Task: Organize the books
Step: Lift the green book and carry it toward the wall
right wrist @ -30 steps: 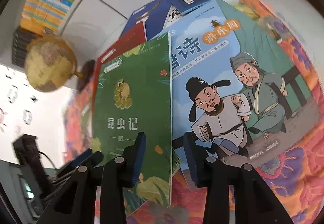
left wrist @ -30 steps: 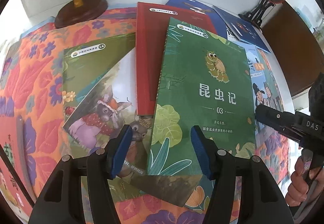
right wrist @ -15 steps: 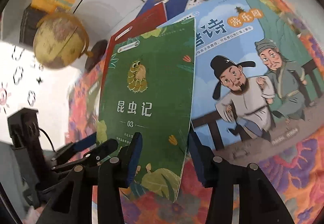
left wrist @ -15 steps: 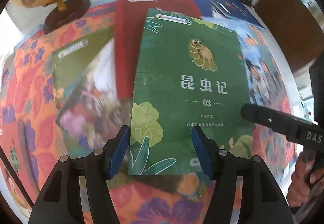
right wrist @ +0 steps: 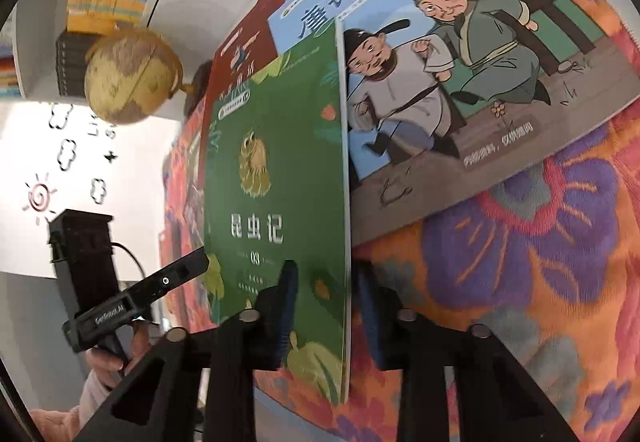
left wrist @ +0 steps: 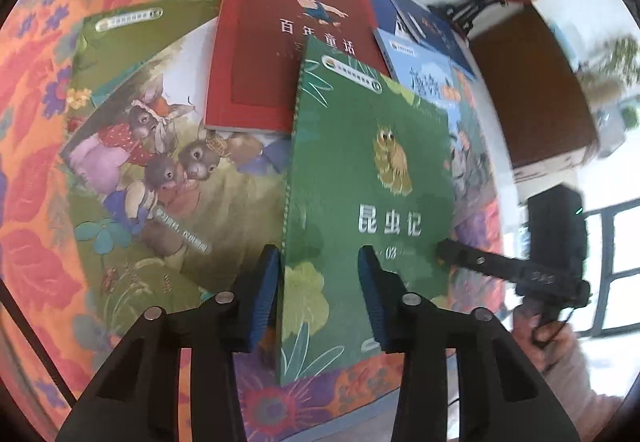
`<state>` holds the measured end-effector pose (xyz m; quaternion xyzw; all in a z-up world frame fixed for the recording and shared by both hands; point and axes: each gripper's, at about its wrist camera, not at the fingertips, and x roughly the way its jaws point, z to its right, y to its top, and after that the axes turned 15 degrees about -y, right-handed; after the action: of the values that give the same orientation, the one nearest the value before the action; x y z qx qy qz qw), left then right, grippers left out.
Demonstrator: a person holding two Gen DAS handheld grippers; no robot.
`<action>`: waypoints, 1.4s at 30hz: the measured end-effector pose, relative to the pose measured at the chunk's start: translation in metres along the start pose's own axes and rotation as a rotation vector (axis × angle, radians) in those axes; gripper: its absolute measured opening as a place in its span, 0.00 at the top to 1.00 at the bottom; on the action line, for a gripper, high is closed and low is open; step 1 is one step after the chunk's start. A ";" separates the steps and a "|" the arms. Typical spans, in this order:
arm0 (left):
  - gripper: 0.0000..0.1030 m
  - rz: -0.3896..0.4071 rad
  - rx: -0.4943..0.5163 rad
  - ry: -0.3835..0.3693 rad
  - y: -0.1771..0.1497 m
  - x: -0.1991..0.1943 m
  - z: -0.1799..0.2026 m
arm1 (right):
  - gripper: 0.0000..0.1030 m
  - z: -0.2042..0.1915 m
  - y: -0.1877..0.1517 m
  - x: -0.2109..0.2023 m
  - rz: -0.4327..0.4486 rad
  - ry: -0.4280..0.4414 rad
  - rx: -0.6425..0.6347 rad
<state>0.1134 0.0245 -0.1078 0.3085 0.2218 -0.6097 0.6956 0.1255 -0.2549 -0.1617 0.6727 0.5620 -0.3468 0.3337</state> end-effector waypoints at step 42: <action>0.89 -0.056 -0.131 -0.016 0.006 0.003 -0.015 | 0.90 -0.037 0.015 0.009 0.041 0.017 -0.092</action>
<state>0.1207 0.0336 -0.1194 0.2511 0.2643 -0.6157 0.6986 0.1449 -0.2212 -0.1489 0.6709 0.5663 -0.3082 0.3665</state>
